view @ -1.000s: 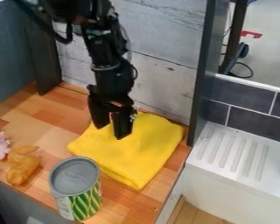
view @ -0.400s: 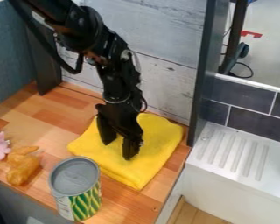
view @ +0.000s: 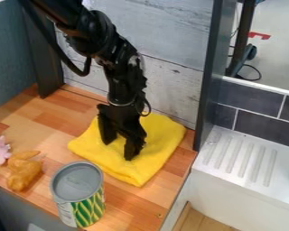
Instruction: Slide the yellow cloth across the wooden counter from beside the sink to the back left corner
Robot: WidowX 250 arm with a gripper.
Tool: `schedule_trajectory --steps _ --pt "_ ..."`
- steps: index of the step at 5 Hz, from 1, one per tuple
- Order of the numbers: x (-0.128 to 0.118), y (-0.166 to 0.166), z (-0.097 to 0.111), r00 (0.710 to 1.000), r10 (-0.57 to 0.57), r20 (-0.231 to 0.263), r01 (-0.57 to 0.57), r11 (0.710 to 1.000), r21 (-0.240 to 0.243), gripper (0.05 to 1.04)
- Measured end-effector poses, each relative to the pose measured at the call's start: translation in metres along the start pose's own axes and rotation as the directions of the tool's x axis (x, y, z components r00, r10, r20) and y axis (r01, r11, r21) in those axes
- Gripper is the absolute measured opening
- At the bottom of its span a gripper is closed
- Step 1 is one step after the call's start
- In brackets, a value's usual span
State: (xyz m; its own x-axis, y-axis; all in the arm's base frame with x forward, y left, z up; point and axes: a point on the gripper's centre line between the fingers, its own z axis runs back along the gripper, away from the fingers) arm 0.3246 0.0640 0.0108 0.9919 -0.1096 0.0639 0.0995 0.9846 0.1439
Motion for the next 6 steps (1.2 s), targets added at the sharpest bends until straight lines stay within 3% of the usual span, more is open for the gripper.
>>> schedule_trajectory --steps 2,4,6 --pt "0.003 0.08 -0.012 0.98 0.194 -0.043 -0.19 0.979 0.078 1.001" --pt "0.014 0.119 -0.024 0.977 0.196 -0.08 -0.19 0.979 0.08 1.001" --pt "-0.006 0.144 -0.026 0.951 0.271 -0.149 -0.257 0.961 0.105 1.001"
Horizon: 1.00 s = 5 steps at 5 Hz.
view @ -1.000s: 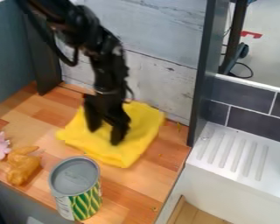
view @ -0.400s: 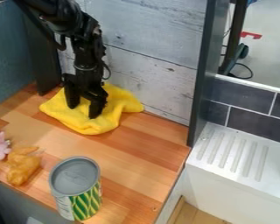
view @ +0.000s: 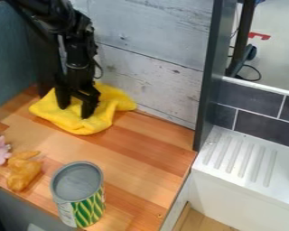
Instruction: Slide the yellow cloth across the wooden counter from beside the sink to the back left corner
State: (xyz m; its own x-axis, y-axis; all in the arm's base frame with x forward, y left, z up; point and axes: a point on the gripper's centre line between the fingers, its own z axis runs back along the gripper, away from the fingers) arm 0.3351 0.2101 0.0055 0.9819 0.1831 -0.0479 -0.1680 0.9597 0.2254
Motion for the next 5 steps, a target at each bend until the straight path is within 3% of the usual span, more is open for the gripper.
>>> schedule_trajectory --steps 1,2,4,5 --pt "-0.019 0.019 -0.004 0.996 0.066 -0.067 -0.066 0.998 0.003 1.001" --pt "-0.027 0.029 -0.007 0.994 0.078 -0.075 -0.078 0.997 -0.004 1.001" --pt "-0.033 0.02 0.001 0.99 0.073 0.118 -0.05 0.98 -0.191 1.001" --pt "-0.051 0.02 0.038 0.978 0.103 0.184 -0.056 0.967 -0.248 1.0"
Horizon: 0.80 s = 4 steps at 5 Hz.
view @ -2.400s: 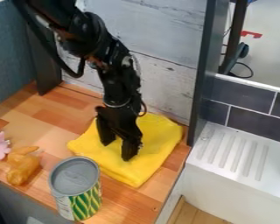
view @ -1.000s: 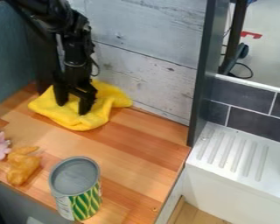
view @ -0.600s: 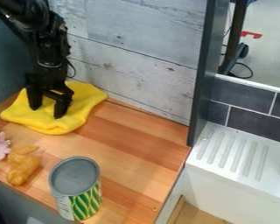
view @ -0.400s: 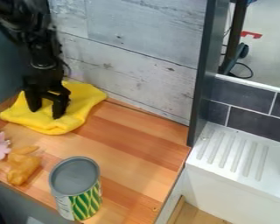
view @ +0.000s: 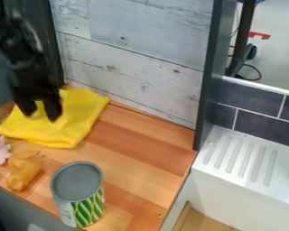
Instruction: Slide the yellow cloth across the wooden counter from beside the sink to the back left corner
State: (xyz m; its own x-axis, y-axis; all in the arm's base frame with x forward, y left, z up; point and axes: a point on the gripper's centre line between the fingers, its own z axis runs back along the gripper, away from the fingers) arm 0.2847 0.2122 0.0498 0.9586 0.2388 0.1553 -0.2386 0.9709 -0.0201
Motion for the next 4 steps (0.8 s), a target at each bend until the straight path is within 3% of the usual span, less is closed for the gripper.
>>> schedule_trajectory --steps 2,3,4 --pt "-0.032 -0.024 0.06 0.999 -0.025 -0.032 0.024 0.999 -0.047 1.0" --pt "-0.058 -0.053 0.087 0.989 -0.06 -0.137 0.033 0.981 -0.191 1.0" --pt "-0.077 -0.081 0.112 0.982 -0.124 -0.145 0.092 0.973 -0.213 1.0"
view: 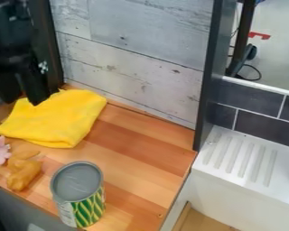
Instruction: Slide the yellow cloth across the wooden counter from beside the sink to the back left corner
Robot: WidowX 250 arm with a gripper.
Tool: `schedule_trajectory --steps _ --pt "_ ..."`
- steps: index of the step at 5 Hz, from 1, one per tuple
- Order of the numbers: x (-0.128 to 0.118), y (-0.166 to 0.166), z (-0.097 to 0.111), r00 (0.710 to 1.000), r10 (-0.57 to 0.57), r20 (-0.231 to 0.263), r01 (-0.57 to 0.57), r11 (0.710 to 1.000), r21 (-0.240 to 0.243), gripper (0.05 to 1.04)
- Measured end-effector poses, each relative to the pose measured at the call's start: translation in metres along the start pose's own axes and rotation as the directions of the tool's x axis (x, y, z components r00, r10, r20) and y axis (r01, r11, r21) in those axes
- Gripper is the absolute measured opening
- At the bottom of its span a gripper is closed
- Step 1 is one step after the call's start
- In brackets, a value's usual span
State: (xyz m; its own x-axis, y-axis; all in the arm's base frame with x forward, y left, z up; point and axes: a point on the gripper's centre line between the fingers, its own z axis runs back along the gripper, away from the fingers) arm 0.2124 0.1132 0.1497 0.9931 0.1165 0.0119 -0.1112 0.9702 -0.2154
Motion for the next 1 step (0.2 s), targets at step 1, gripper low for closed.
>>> schedule_trajectory --steps 1 --pt "-0.0152 -0.019 0.0096 1.0 -0.015 -0.014 0.016 0.999 0.05 1.0"
